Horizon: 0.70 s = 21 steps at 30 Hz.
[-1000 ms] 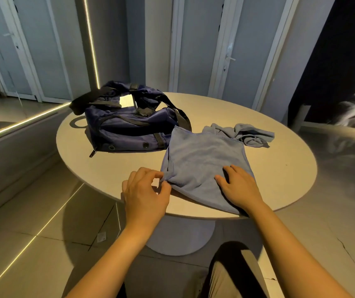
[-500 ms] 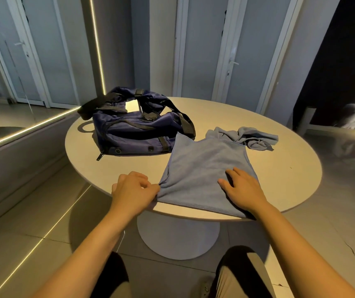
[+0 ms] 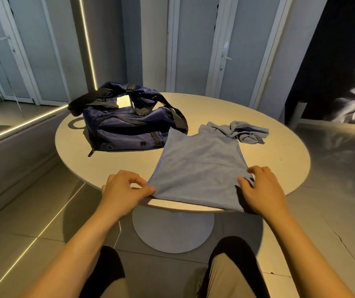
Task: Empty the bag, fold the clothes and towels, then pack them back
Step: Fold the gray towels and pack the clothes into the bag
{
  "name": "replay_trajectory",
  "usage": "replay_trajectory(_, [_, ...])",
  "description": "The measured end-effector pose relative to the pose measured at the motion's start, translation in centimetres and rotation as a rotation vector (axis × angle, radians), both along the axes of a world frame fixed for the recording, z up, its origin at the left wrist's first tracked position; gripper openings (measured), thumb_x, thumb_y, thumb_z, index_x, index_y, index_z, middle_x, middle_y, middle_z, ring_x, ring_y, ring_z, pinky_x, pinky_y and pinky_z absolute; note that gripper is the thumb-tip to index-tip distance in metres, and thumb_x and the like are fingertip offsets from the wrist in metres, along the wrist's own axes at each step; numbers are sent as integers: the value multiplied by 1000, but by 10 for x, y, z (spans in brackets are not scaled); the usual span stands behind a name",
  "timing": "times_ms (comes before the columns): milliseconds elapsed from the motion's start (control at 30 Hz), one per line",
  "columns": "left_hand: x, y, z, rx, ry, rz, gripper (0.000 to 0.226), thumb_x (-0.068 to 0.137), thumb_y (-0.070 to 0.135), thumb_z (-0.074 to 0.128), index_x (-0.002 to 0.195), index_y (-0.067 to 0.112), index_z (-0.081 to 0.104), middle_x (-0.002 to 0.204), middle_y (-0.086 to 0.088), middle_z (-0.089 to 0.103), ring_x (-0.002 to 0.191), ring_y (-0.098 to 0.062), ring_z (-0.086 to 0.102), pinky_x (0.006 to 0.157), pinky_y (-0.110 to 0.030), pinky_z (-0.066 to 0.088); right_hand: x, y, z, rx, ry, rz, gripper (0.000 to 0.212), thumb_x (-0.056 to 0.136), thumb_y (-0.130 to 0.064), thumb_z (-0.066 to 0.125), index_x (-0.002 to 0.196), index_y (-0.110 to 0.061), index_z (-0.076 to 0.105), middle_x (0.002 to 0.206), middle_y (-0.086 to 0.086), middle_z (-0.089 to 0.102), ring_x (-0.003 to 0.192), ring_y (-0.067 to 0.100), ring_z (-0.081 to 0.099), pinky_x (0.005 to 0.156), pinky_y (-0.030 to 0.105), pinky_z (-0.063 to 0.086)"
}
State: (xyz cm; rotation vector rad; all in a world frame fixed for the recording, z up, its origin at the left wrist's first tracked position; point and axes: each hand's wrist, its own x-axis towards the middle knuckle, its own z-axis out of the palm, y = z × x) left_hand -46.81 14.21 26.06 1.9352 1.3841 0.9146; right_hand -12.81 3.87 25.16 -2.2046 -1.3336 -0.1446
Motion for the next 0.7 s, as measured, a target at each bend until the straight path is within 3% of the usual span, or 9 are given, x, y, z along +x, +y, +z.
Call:
replay_trajectory(133, [-3,0,-6,7,30,-8,12,74,44,68,63,42,73,86,24,63,107,-28,59,92,-51,50,-6,-44,-10,56,170,-246,34,97,-46,56,98,-12,52,98,9,60,78,25,56,64,36,44])
replay_trajectory(200, [-1,3,-10,53,90,0,29,85,31,69,57,37,72,82,18,67,104,-25,58,89,-48,49,-8,-54,-17,15,369,-258,42,95,-53,58,91,-13,47,87,9,63,69,27,61,61,40,51])
replay_trajectory(233, [0,4,-11,73,120,37,33,87,29,68,54,32,71,85,15,68,104,-24,57,87,-47,47,-10,-54,-20,52,556,-229,44,94,-51,61,90,-10,47,85,13,65,65,29,65,59,44,56])
replay_trajectory(300, [1,6,-15,114,186,121,34,89,29,65,55,29,67,90,9,66,102,-25,54,84,-44,42,-18,-55,-18,189,972,-143,28,97,-28,66,96,-7,48,87,21,67,58,30,69,55,42,59])
replay_trajectory(367, [1,8,-18,140,228,167,34,89,28,63,55,27,64,84,7,64,97,-27,55,80,-42,39,-24,-59,-10,274,1165,-120,17,97,-6,63,106,-7,49,90,22,65,63,30,69,55,38,58])
replay_trajectory(467, [-1,4,-16,145,268,163,31,87,26,62,56,24,64,79,8,61,94,-25,52,76,-40,34,-18,-69,-3,308,1204,-106,17,95,-1,64,110,-4,55,90,20,63,65,27,65,58,36,57])
replay_trajectory(567, [-1,-3,-5,160,377,147,22,84,30,66,62,24,65,88,9,62,95,-21,49,80,-38,31,-10,-77,-1,316,1176,-86,18,96,-4,62,113,0,60,89,20,64,63,25,64,56,33,57])
replay_trajectory(667, [15,-4,6,311,237,29,2,85,26,70,84,24,71,111,4,64,107,-22,54,87,-39,43,-10,-78,-1,295,1149,-33,15,98,-5,61,111,0,62,88,20,66,61,24,65,55,32,57])
replay_trajectory(700, [28,-3,10,357,185,-48,11,89,25,68,98,22,72,121,2,62,113,-23,54,91,-37,45,-10,-78,-1,289,1143,-21,14,98,-5,60,110,1,62,88,20,66,61,24,65,54,32,57])
